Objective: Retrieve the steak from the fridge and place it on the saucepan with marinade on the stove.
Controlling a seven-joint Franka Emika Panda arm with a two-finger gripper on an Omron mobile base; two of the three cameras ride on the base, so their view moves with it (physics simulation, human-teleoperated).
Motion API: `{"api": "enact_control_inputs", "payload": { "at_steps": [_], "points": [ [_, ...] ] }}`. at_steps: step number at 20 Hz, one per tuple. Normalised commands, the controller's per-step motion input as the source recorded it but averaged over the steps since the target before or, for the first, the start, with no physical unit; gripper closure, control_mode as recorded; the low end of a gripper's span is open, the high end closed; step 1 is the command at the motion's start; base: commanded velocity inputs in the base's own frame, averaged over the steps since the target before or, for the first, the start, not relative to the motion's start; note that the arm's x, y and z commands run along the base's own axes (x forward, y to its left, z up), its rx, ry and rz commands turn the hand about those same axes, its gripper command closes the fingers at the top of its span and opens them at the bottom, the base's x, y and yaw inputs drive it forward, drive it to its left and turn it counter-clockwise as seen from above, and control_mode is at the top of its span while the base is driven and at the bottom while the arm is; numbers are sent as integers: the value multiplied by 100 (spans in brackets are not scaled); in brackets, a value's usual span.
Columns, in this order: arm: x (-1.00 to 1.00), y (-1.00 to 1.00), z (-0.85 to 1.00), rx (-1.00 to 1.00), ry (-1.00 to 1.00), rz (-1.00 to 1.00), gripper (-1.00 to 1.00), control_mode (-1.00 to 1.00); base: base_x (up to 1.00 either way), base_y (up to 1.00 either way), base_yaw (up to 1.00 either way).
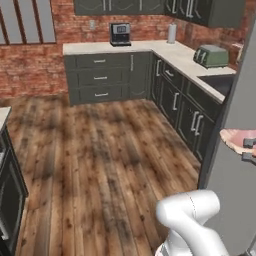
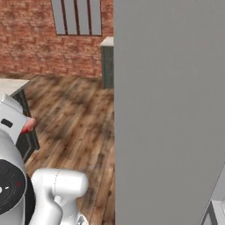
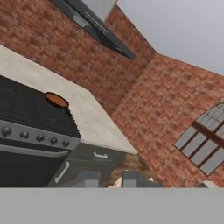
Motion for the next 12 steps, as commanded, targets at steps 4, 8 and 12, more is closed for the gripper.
{"api": "enact_control_inputs", "payload": {
  "at_steps": [4, 8, 12],
  "points": [
    [0, 0, 0, 0, 0, 0, 100, 100, -4, 0, 37],
    [0, 0, 0, 0, 0, 0, 100, 100, 0, 0, 37],
    [0, 0, 0, 0, 0, 0, 100, 100, 0, 0, 37]
  ]
}}
